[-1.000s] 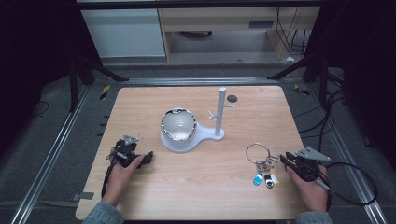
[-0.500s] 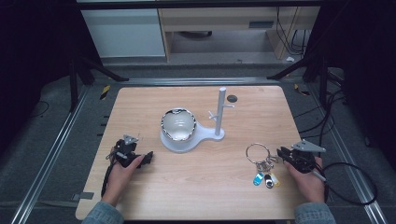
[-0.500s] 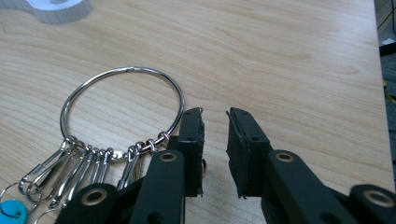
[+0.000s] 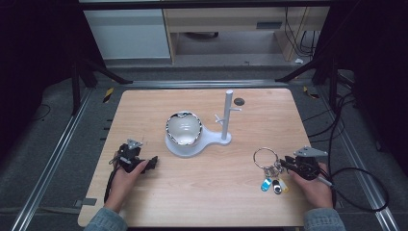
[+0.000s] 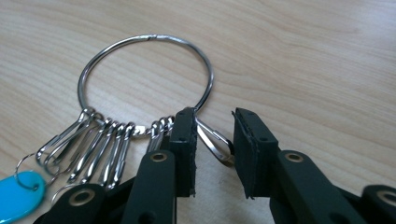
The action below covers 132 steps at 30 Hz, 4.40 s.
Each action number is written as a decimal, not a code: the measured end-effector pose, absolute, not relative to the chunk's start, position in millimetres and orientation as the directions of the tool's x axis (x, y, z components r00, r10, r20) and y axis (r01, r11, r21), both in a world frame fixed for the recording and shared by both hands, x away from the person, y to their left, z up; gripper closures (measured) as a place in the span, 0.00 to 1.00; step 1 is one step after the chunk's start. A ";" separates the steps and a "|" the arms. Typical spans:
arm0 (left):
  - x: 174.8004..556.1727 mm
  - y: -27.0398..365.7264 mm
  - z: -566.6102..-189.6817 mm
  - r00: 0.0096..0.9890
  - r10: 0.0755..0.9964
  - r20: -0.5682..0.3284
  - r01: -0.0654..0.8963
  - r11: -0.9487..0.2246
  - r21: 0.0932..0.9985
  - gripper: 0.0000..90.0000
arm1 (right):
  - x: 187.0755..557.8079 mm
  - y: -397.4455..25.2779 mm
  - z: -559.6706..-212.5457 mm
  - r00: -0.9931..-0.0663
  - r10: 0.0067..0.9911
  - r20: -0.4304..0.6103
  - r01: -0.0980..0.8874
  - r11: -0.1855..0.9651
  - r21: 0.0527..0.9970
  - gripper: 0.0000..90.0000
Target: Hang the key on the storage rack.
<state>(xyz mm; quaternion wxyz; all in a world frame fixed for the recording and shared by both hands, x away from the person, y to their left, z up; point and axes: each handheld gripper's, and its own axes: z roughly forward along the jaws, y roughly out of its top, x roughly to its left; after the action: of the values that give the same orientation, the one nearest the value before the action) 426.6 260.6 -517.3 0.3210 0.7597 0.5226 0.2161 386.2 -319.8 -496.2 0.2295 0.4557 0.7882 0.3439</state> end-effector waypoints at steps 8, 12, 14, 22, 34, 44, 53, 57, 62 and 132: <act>426.6 260.6 -517.3 0.361 0.932 -0.007 0.655 -0.248 0.714 0.00 | 381.9 -312.3 -495.9 -0.492 0.868 -0.067 0.573 0.380 0.726 0.86; 426.7 260.7 -517.3 0.362 0.932 -0.007 0.655 -0.249 0.714 0.00 | 380.9 -312.0 -496.1 -0.500 0.864 -0.065 0.571 0.385 0.725 0.93; 426.7 260.7 -517.3 0.362 0.932 -0.007 0.655 -0.249 0.714 0.00 | 380.9 -312.9 -496.5 -0.499 0.865 -0.053 0.573 0.375 0.728 0.94; 426.7 260.8 -517.3 0.363 0.932 -0.007 0.655 -0.250 0.713 0.00 | 381.6 -316.7 -496.9 -0.491 0.871 -0.019 0.585 0.345 0.734 0.99; 426.6 260.7 -517.3 0.362 0.932 -0.007 0.655 -0.249 0.714 0.00 | 377.6 -307.3 -475.2 -0.488 0.873 0.016 0.525 0.280 0.804 0.99; 426.2 260.4 -517.4 0.362 0.932 -0.007 0.654 -0.249 0.715 0.00 | 377.0 -291.5 -448.8 -0.515 0.857 0.011 0.473 0.273 0.838 0.99; 426.1 260.5 -517.6 0.362 0.932 -0.007 0.653 -0.248 0.716 0.00 | 382.5 -280.2 -425.5 -0.536 0.844 0.000 0.438 0.279 0.854 0.99; 426.1 260.5 -517.6 0.362 0.932 -0.007 0.653 -0.248 0.716 0.00 | 387.1 -274.6 -414.6 -0.549 0.836 -0.006 0.430 0.288 0.856 0.99; 425.9 260.4 -517.6 0.361 0.933 -0.007 0.653 -0.247 0.716 0.00 | 394.0 -265.1 -400.2 -0.571 0.820 -0.038 0.407 0.323 0.854 0.99; 425.9 260.6 -517.7 0.367 0.930 -0.006 0.650 -0.251 0.717 0.00 | 416.2 -233.1 -306.9 -0.614 0.773 -0.159 0.259 0.388 0.884 0.99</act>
<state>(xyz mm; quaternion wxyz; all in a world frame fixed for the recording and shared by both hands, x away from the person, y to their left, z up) 425.9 260.6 -517.7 0.3234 0.7607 0.5194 0.2168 416.2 -233.1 -306.9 0.2893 0.3302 0.7814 0.4435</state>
